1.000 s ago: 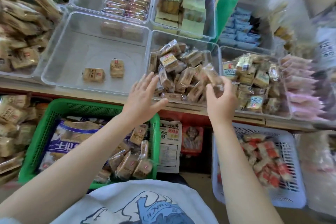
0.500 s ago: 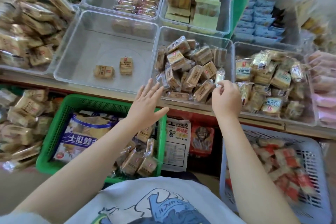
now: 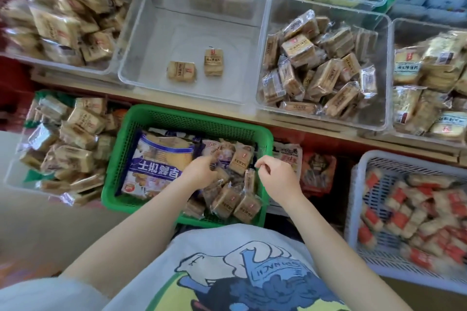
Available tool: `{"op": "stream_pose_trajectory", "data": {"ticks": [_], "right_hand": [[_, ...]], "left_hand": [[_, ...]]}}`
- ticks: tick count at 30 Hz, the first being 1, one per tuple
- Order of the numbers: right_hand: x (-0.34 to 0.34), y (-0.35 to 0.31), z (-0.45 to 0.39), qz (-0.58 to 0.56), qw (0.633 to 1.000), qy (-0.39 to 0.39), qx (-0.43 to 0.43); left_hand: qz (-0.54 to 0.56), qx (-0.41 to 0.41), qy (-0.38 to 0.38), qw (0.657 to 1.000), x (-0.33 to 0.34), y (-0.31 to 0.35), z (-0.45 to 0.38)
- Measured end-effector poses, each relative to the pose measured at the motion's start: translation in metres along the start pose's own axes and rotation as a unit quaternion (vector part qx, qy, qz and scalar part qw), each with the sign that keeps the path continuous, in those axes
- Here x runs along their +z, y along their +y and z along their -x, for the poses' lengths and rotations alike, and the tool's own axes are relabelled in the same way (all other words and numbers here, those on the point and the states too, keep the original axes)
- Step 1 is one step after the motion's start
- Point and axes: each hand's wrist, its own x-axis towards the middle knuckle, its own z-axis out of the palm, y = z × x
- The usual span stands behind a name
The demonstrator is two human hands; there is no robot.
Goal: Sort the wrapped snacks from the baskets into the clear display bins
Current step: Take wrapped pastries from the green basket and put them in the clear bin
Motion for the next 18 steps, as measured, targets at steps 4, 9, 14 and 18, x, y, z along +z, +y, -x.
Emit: {"op": "stream_pose_trajectory", "data": {"ticks": [4,9,14,18], "right_hand": [[0.013,-0.003,0.005,0.02,0.999,-0.01,0.023],[0.023,-0.009,0.008,0.009,0.999,-0.017,0.04],[0.027,-0.015,0.008,-0.033,0.997,-0.01,0.063],[0.014,-0.031,0.003,-0.106,0.991,0.017,0.082]], "left_hand": [[0.005,0.02,-0.023,1.0,0.013,-0.008,-0.013],[-0.004,0.035,-0.062,0.997,0.016,-0.01,-0.032],[0.036,0.069,-0.024,0.997,0.003,-0.011,-0.029],[0.193,0.109,0.039,0.974,-0.032,-0.004,-0.005]]}}
